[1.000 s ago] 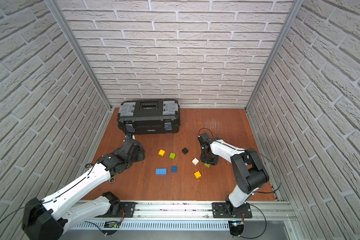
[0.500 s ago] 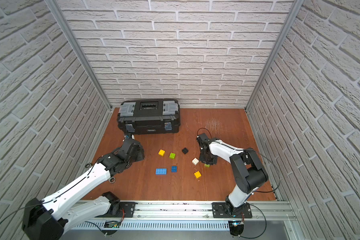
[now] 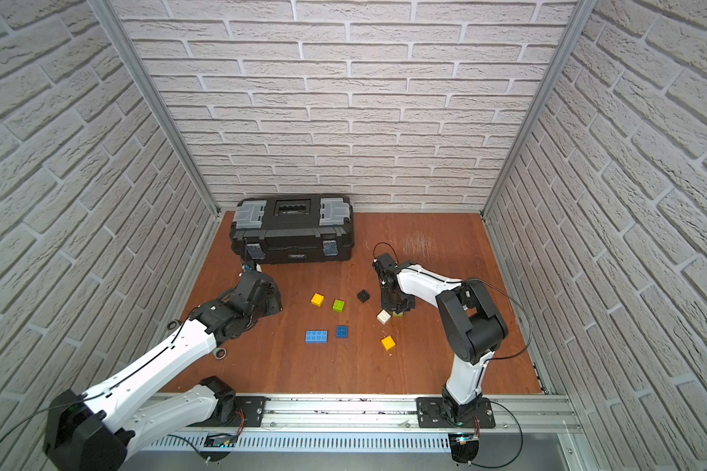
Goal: Assemble the number 4 with lego
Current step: Adjust the lego brick at the center of the board.
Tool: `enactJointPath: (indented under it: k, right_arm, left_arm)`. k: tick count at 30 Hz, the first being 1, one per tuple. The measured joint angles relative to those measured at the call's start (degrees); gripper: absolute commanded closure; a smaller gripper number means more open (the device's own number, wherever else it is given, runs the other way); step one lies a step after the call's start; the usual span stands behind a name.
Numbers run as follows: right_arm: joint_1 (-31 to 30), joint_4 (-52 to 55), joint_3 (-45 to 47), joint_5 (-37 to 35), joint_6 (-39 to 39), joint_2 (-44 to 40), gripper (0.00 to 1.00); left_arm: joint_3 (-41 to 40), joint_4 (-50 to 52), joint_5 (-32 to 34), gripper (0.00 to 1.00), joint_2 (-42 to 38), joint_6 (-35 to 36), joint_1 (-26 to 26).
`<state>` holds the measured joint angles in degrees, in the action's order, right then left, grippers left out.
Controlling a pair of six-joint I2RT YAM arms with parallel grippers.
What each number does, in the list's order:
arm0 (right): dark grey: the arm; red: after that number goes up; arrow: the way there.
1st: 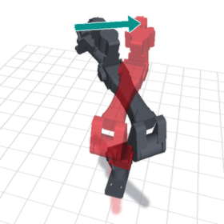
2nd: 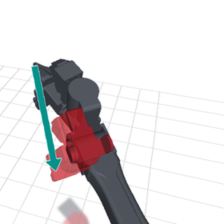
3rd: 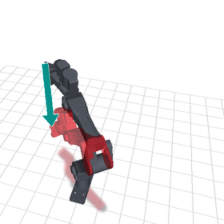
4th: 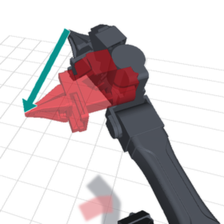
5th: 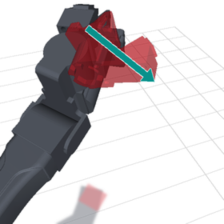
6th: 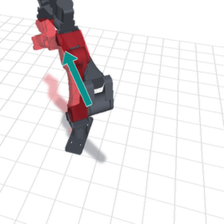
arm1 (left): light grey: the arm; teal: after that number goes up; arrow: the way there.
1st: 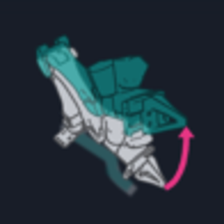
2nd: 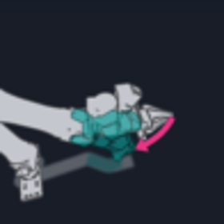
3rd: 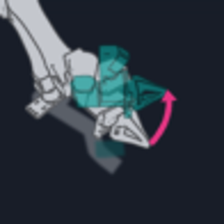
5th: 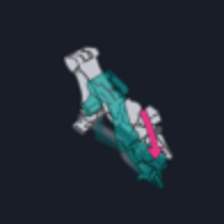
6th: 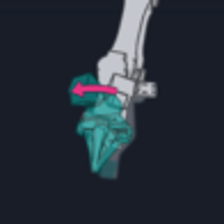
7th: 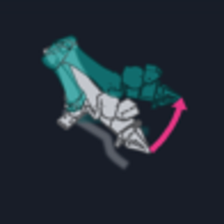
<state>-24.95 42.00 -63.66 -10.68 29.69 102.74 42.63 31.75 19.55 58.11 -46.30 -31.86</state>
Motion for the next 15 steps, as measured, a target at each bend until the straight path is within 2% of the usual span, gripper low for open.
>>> enactJointPath:
  k: [10, 15]
  right_arm:
    - [-5.64, 2.60, 0.39, -1.03, 0.55, -0.61, 0.97]
    - [-7.08, 4.28, 0.28, -0.63, 1.64, -3.85, 0.96]
  left_arm:
    - [-0.94, -0.15, -0.57, 0.40, 0.52, -0.52, 0.33]
    - [-0.96, -0.28, -0.83, 0.40, 1.14, -0.94, 0.33]
